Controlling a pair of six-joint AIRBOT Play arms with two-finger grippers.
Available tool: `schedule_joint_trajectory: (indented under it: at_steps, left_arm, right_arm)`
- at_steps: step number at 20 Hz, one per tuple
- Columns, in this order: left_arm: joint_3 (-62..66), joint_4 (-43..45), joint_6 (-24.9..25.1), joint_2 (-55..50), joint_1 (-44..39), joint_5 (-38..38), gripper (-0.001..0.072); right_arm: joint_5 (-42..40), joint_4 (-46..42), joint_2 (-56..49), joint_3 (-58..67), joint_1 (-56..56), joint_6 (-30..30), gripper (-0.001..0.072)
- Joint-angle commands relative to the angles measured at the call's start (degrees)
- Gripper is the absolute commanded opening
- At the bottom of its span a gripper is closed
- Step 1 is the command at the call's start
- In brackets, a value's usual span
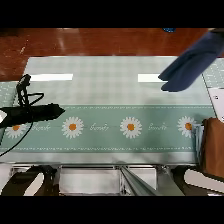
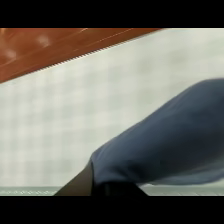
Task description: Fold the shirts.
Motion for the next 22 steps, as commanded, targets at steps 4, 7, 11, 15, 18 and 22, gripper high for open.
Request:
schedule_joint_trajectory:
  at_steps: [4,7,11,15,18,22]
  left_arm:
    - [0.0,0.0,0.9,0.0,0.0,0.2,0.0017]
    - [0.0,0.0,0.9,0.0,0.0,0.9,0.0017]
    - [0.0,0.0,0.9,0.0,0.0,3.2,0.0017]
    - [0.0,0.0,0.8,0.0,0.0,6.8,0.0017]
    - [0.0,0.0,0.9,0.0,0.0,7.5,0.0017]
    - [0.0,-0.1,0.8,0.0,0.0,8.7,0.0017]
  right_arm:
    - [16.5,-14.6,5.5,-0.5,-16.9,1.5,0.0024]
    - [16.5,-14.7,10.2,-6.6,-24.3,0.9,0.0024]
    - [16.5,-21.5,20.9,-22.8,-35.2,-1.1,0.0025]
    - [16.5,-32.4,31.6,-39.9,-44.8,-3.5,0.0025]
    - [16.4,-34.6,37.5,-50.1,-48.7,-2.4,0.0054]
    - [16.5,-37.1,40.4,-59.1,-48.4,-3.4,0.0415]
